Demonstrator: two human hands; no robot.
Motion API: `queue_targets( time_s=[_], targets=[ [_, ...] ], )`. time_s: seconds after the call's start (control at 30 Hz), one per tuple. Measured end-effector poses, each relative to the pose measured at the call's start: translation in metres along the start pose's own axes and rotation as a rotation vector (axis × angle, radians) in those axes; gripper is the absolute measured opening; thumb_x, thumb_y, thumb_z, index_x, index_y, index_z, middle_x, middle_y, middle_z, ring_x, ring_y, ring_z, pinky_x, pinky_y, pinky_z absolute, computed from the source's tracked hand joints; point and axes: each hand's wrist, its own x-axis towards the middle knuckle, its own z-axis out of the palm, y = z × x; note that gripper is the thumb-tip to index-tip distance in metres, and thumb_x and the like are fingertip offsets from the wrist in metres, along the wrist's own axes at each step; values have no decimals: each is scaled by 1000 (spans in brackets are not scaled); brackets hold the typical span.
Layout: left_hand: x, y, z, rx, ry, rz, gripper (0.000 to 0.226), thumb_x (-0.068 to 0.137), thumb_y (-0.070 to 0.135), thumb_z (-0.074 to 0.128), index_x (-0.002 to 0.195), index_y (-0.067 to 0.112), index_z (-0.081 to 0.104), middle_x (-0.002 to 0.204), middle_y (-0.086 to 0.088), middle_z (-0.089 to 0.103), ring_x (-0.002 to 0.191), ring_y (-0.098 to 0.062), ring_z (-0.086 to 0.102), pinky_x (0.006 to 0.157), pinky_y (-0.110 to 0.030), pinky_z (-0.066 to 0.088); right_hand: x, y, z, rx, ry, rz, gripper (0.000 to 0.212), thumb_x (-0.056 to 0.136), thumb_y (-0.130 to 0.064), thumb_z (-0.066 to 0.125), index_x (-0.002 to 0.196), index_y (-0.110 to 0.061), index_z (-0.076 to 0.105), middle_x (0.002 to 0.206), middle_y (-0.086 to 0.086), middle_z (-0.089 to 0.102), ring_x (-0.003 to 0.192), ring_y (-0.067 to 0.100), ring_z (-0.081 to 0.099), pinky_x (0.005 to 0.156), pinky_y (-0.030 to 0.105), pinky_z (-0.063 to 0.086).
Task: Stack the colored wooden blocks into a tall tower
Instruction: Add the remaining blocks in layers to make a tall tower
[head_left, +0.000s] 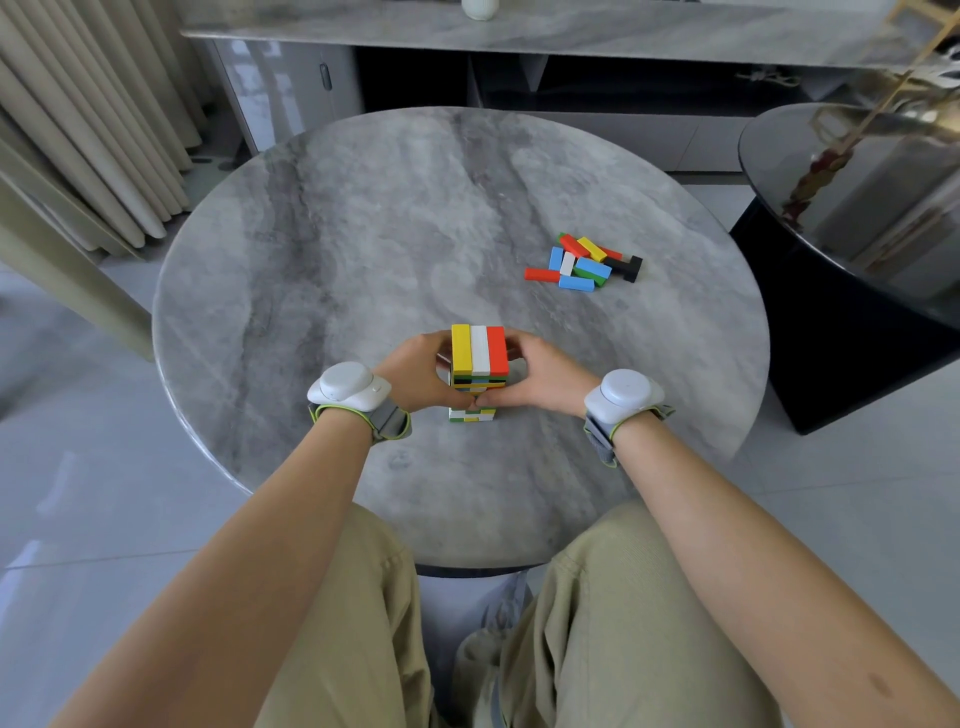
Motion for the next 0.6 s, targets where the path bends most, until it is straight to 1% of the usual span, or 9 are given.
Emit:
queue_targets(
  time_s=[0.1,0.17,0.23,0.3,0.33,0.37,0.4,0.47,0.6],
  targets=[
    [-1,1,-1,-18,-3,-1,69,68,17,82,130,15,50,113,1,61,96,-8,53,81,-17,39,1,0,1,23,-4,13,77,61,-34,85,128,-26,47,124,-1,58,116,17,53,104,40,42],
    [-1,1,-1,-31,-4,4,69,67,18,83,129,16,51,109,5,58,98,-7,52,80,-13,37,1,0,1,40,-13,24,79,61,-34,86,129,-26,46,126,-2,57,118,17,52,105,39,41],
    [-1,1,-2,-38,6,11,69,67,19,83,128,15,52,110,6,57,99,-6,52,78,-10,37,3,1,1,51,-19,23,79,63,-32,85,131,-24,46,128,-2,56,119,17,50,104,36,40],
    [-1,1,-3,-35,21,16,67,67,19,83,127,14,52,109,6,57,99,-6,50,73,-5,37,4,1,1,57,-20,15,77,66,-28,84,132,-22,46,129,-1,55,120,17,50,99,29,38],
    [-1,1,-3,-33,26,19,67,67,18,83,127,13,53,111,4,58,99,-6,50,74,-6,37,4,0,0,60,-16,8,75,67,-26,84,132,-20,46,129,0,55,120,17,50,98,27,37],
    [0,1,-3,-30,29,23,67,67,18,83,127,13,53,114,1,59,100,-6,50,78,-9,37,4,0,0,60,-11,4,75,67,-26,83,132,-19,46,130,1,55,120,17,50,99,27,37],
    [1,2,-4,-27,32,28,67,67,17,83,127,13,53,118,-1,60,100,-7,50,82,-13,37,4,0,-1,59,-5,1,75,67,-26,84,132,-18,47,129,2,56,119,17,50,101,28,38],
    [1,1,-4,-19,32,25,68,67,19,83,128,13,53,122,-3,60,101,-8,50,85,-17,36,3,-1,-1,55,1,-2,75,66,-26,84,131,-17,48,129,2,56,119,17,51,105,34,39],
    [1,3,-3,-23,33,2,68,68,17,83,129,13,53,123,-2,61,102,-6,50,86,-16,35,2,-2,-1,43,-3,-11,77,64,-31,84,131,-19,48,129,2,57,119,18,52,106,41,40]
  ],
)
